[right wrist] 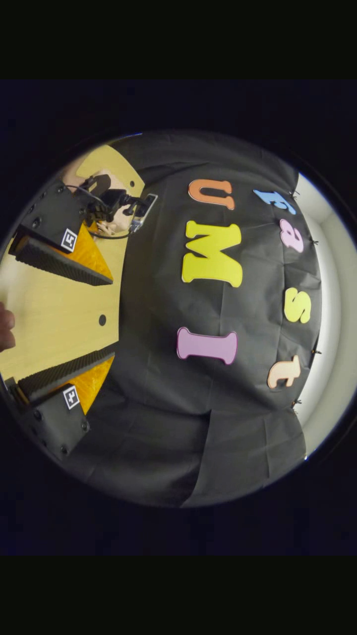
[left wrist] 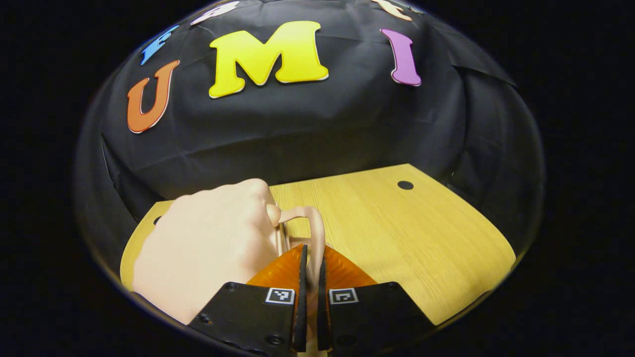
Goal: First open the suitcase, pack the skin care products into it, and then close the suitcase.
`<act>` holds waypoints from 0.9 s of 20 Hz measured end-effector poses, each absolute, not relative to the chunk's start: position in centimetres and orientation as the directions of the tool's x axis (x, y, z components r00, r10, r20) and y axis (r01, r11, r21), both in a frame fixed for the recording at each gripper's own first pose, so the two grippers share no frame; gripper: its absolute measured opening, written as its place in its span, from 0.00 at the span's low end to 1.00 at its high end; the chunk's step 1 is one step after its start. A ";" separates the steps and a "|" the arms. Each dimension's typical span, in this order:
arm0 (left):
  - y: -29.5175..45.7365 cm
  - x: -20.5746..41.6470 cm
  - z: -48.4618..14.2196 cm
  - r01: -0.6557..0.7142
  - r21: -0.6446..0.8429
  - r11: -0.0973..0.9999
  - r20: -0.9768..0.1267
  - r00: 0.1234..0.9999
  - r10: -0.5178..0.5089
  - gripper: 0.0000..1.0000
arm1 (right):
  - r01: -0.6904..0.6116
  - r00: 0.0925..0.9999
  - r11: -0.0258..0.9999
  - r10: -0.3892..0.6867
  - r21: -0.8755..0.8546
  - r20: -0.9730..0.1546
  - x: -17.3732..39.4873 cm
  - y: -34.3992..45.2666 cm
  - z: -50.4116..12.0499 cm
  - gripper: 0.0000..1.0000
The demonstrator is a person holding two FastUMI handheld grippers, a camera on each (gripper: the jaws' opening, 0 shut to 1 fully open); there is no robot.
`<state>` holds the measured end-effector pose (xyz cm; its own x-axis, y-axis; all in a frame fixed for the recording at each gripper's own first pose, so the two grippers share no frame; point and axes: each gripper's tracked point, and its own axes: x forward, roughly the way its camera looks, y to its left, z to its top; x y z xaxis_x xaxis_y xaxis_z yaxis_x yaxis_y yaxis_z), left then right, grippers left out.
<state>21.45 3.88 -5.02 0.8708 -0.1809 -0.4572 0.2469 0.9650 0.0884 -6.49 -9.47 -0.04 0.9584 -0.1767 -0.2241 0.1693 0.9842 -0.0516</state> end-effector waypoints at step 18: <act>6.7 17.4 6.2 0.154 -0.074 0.985 -0.240 0.956 -0.167 0.93 | 0.032 0.989 0.999 -0.035 -0.028 -0.145 -1.8 -4.5 0.6 0.79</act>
